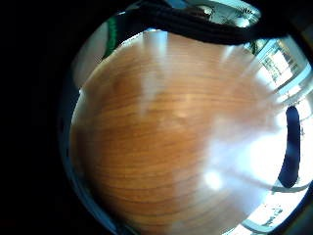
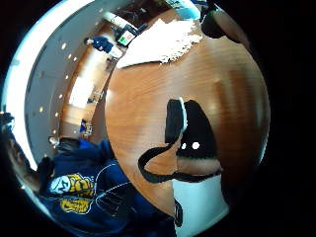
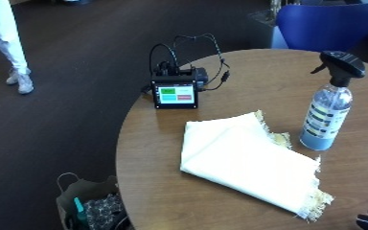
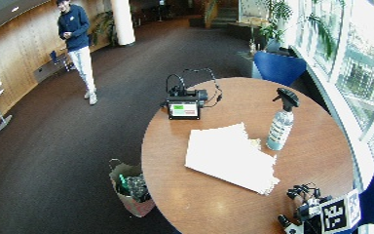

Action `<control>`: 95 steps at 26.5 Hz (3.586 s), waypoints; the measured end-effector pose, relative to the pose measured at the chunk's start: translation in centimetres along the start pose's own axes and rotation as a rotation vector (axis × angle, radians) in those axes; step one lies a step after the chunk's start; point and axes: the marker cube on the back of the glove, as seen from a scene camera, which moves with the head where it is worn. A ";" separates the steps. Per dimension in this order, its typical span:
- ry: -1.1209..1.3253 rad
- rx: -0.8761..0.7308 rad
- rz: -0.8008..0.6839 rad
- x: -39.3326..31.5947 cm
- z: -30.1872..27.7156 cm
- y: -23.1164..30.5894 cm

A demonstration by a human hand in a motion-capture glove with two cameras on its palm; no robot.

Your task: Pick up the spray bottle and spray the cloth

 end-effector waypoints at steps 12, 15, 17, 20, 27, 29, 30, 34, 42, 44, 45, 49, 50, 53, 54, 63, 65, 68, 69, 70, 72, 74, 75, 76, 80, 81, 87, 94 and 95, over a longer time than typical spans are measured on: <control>0.023 -0.019 -0.011 0.2 -0.9 -0.3; 0.028 -0.019 -0.006 0.4 -1.2 -0.5; 0.035 -0.022 -0.003 0.4 -1.4 -0.6; 0.040 -0.023 -0.006 0.4 -1.6 -0.8; 0.034 -0.032 -0.013 0.2 -2.0 -1.4; 0.033 -0.035 -0.012 0.2 -2.1 -1.5; 0.033 -0.035 -0.013 0.2 -2.1 -1.6; 0.040 -0.045 -0.011 0.2 -2.2 -1.7; -0.131 -0.083 0.073 1.0 -1.9 -2.1; -0.161 -0.081 0.085 1.2 -2.7 -3.4; -0.163 -0.076 0.086 1.2 -3.2 -4.3; -0.175 -0.036 0.093 1.0 -6.6 -8.7; -0.182 -0.020 0.092 1.0 -7.5 -10.1; -0.218 0.017 0.107 1.8 -9.3 -13.7; -0.238 0.021 0.124 2.4 -9.6 -14.8; -0.437 -0.117 0.211 7.4 -6.9 -21.4; -0.511 -0.131 0.198 8.1 -5.6 -22.3; -0.591 -0.118 0.200 8.7 -4.0 -23.2; -0.608 -0.110 0.201 8.9 -3.6 -23.4; -0.625 -0.103 0.199 9.1 -3.3 -23.7; -0.657 -0.092 0.192 9.2 -2.8 -24.1; -0.674 -0.075 0.188 9.0 -2.4 -24.6; -0.676 -0.061 0.187 8.7 -2.4 -24.8; -0.675 -0.043 0.185 8.4 -2.3 -25.1; -0.685 0.040 0.168 7.1 -1.8 -25.7; -0.696 0.060 0.170 7.0 -1.6 -25.7; -0.680 0.168 0.201 6.4 -1.6 -25.0; -0.598 0.219 0.198 5.6 -4.0 -25.8; -0.596 0.219 0.180 4.8 -4.8 -26.3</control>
